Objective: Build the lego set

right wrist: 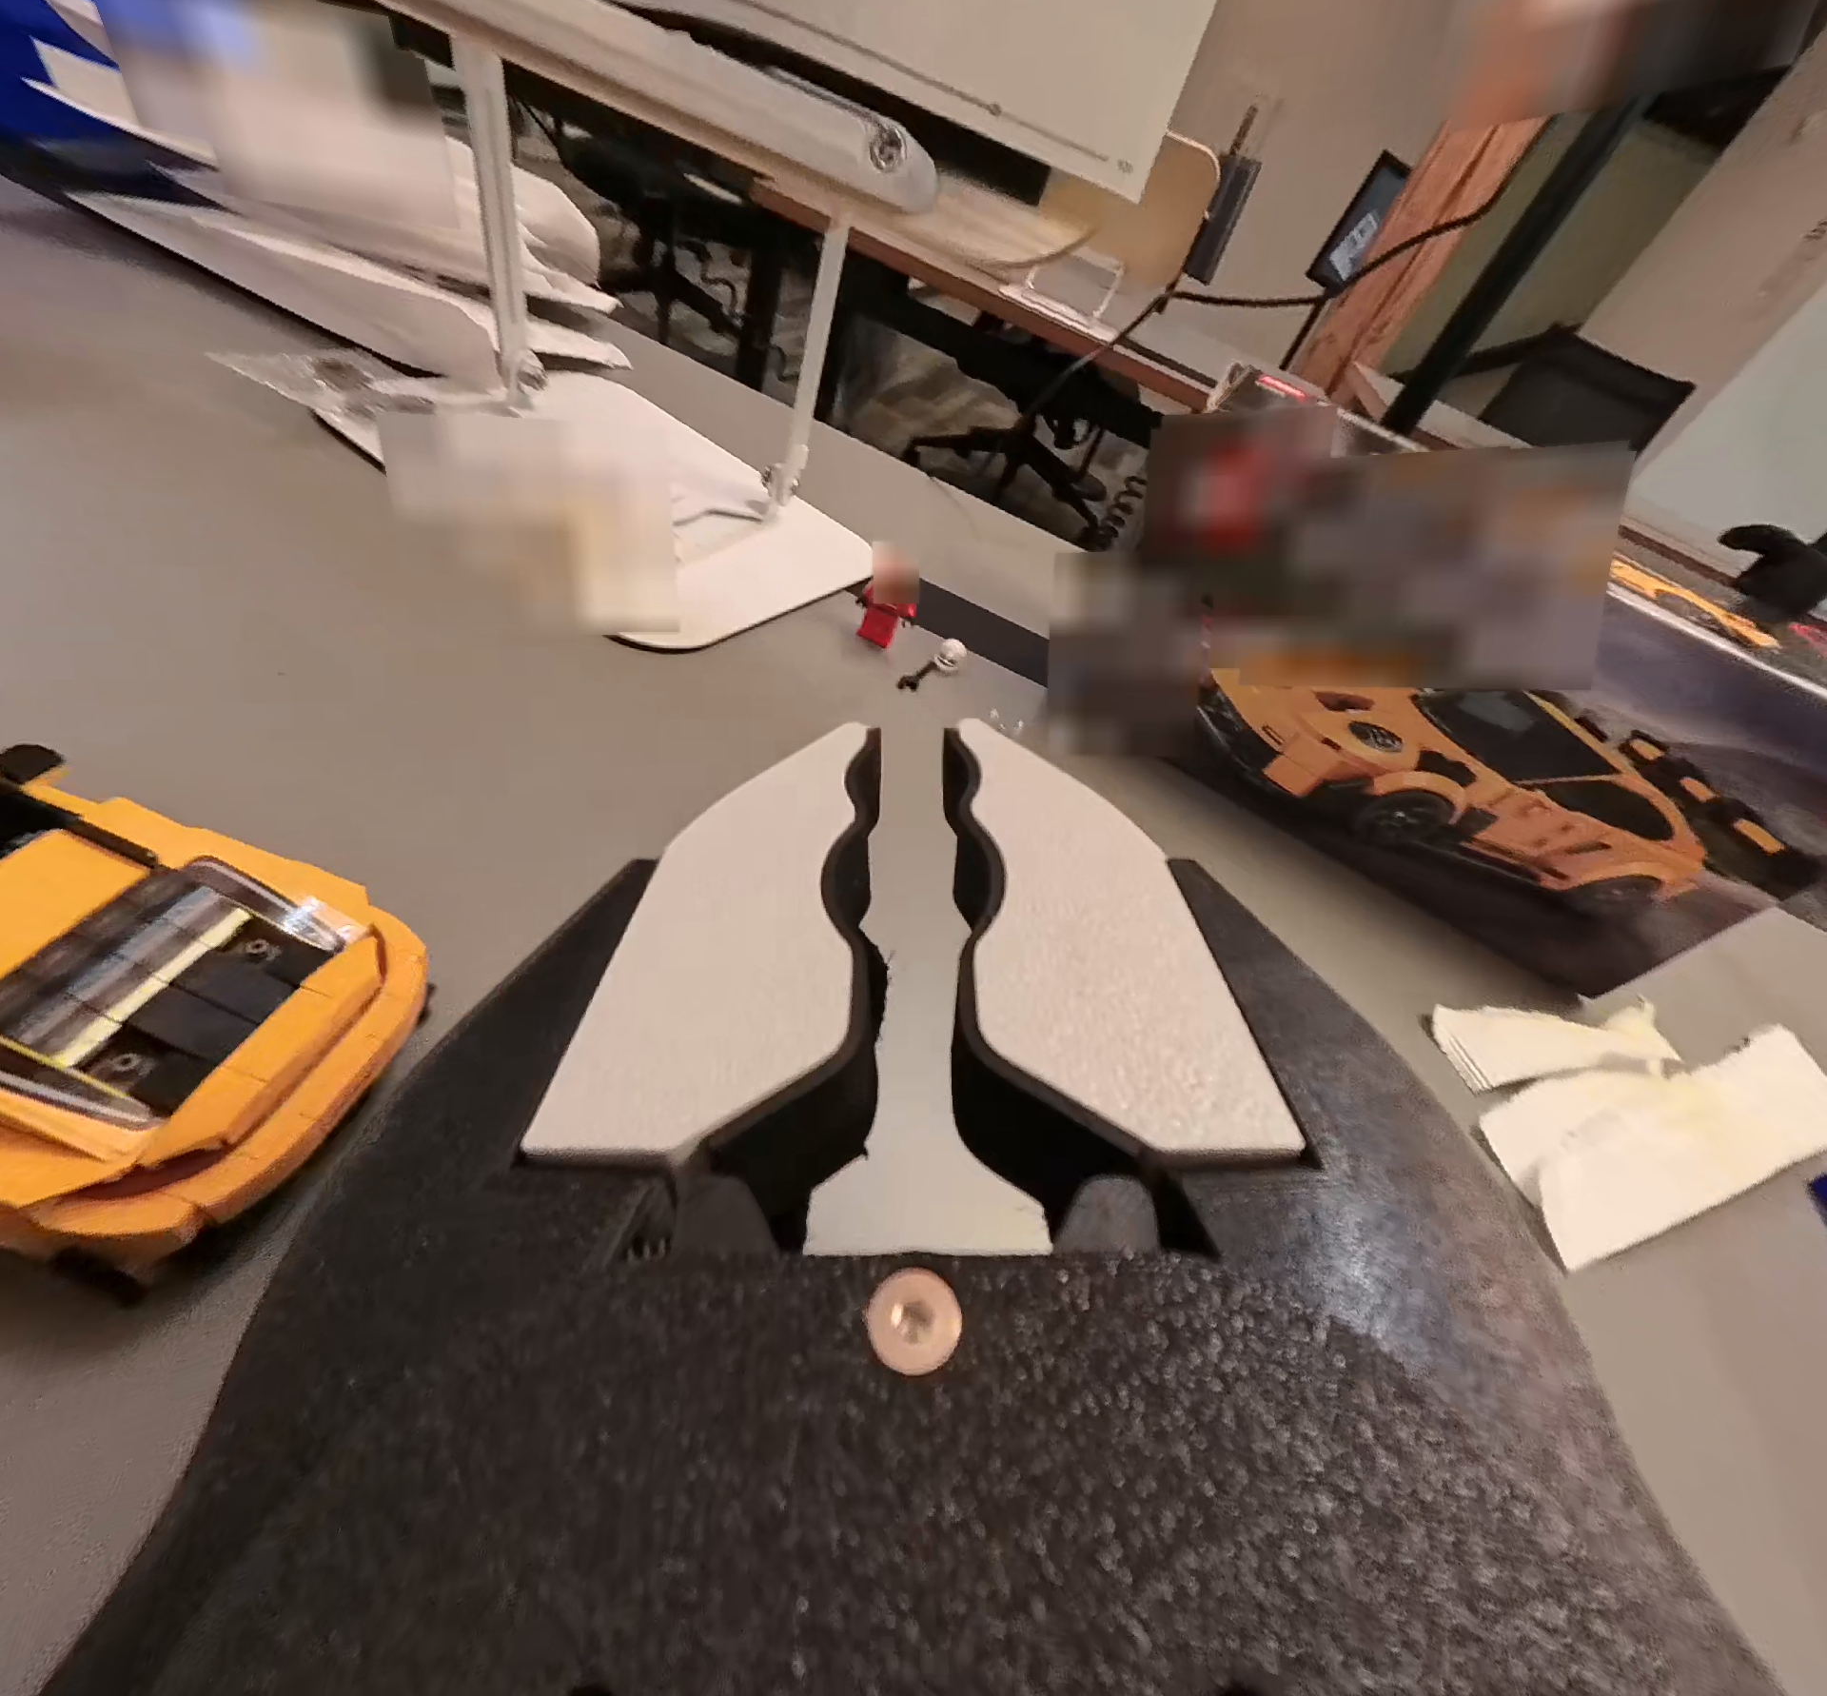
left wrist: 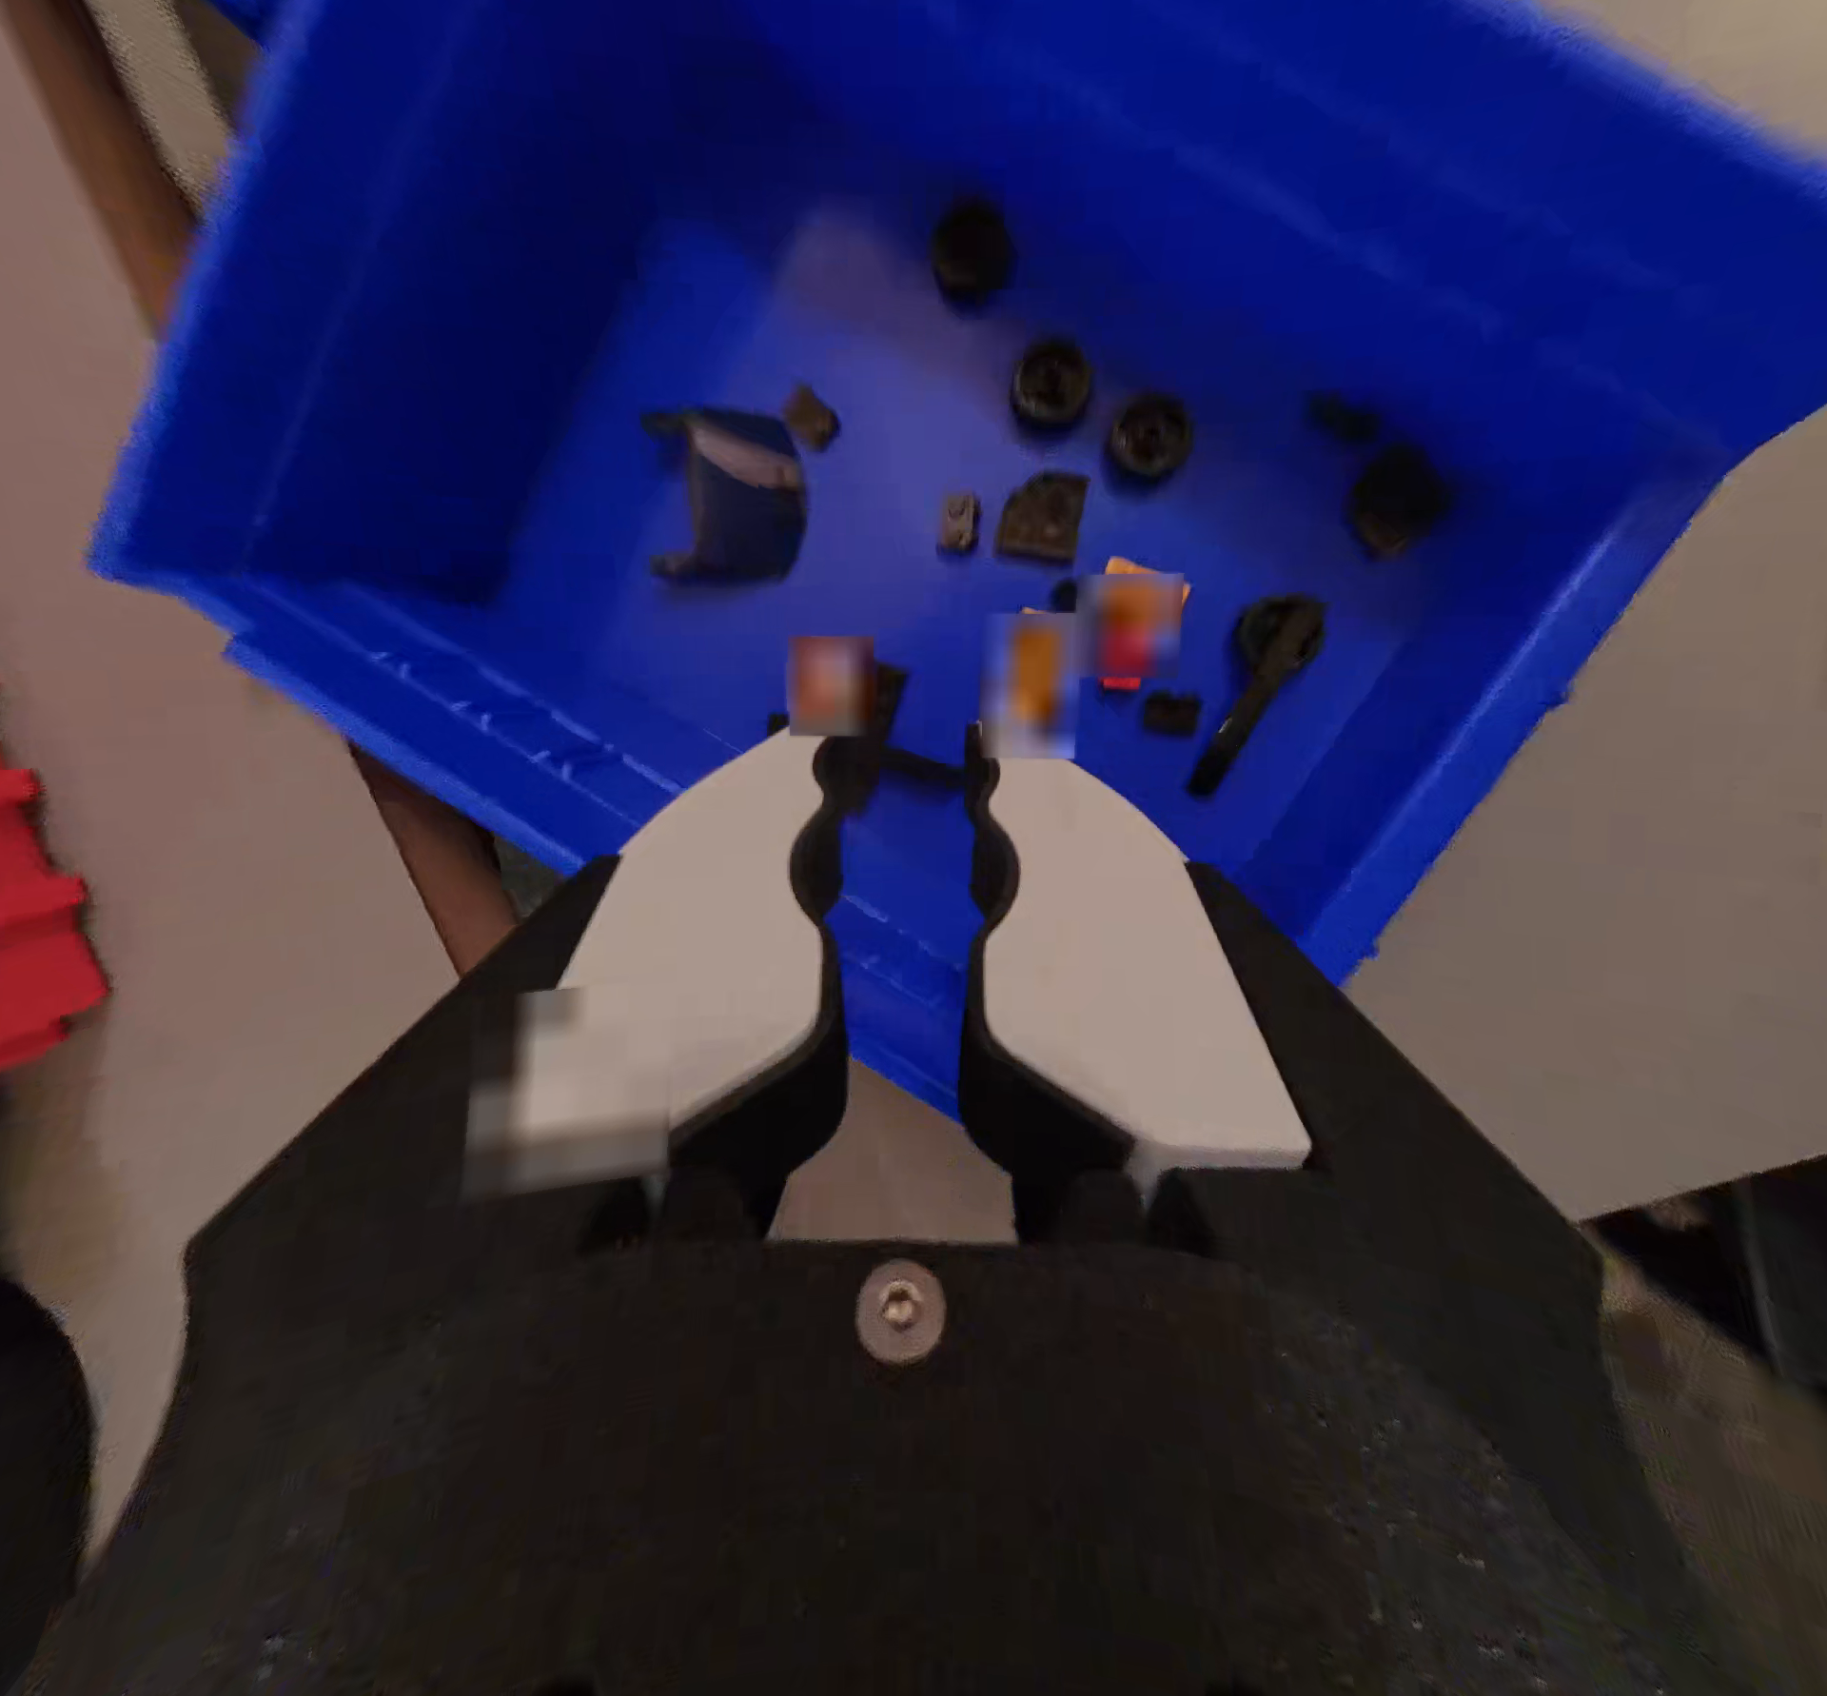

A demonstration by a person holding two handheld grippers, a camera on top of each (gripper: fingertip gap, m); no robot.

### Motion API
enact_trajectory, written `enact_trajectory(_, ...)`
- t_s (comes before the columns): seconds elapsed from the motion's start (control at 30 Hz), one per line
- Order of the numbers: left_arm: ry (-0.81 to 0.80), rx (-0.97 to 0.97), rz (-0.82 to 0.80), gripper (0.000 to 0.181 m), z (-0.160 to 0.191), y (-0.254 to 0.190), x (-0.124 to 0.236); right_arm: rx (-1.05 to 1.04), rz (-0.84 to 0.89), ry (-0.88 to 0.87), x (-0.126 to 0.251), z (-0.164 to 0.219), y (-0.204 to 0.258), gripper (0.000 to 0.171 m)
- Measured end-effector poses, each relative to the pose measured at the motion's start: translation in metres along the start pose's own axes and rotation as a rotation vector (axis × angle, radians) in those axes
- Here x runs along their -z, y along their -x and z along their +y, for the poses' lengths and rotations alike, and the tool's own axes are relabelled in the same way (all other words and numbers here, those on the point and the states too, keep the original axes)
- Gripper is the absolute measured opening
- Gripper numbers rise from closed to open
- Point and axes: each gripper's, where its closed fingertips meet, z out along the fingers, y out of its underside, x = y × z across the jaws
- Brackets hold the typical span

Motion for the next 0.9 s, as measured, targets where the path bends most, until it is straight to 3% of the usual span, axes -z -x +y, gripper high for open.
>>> enact_trajectory(0.3, 0.474, -0.257, 0.08, 0.024, 0.027, 0.03, -0.081, 0.045, 0.088, 0.104, -0.005, 0.02, -0.009, 0.01)
enact_trajectory(0.43, 0.64, -0.299, 0.137, 0.016, 0.041, 0.028, -0.089, 0.038, 0.099, 0.129, -0.006, 0.025, -0.011, 0.01)
enact_trajectory(0.57, 0.674, -0.328, 0.11, 0.014, 0.039, 0.027, -0.089, 0.043, 0.092, 0.132, -0.007, 0.026, -0.009, 0.01)
enact_trajectory(0.63, 0.581, -0.33, 0.086, 0.009, 0.026, 0.02, -0.083, 0.043, 0.089, 0.114, -0.006, 0.022, -0.009, 0.01)
enact_trajectory(0.73, 0.259, -0.321, 0.029, 0.007, -0.023, -0.016, -0.057, 0.034, 0.081, 0.07, 0.0, 0.012, -0.008, 0.01)
enact_trajectory(0.83, -0.09, -0.419, -0.005, 0.007, -0.086, -0.098, -0.023, 0.004, 0.037, 0.012, 0.003, -0.005, 0.003, 0.009)
enact_trajectory(0.9, -0.271, -0.492, 0.003, 0.007, -0.119, -0.168, -0.008, -0.019, -0.088, -0.05, 0.005, -0.03, 0.033, 0.005)
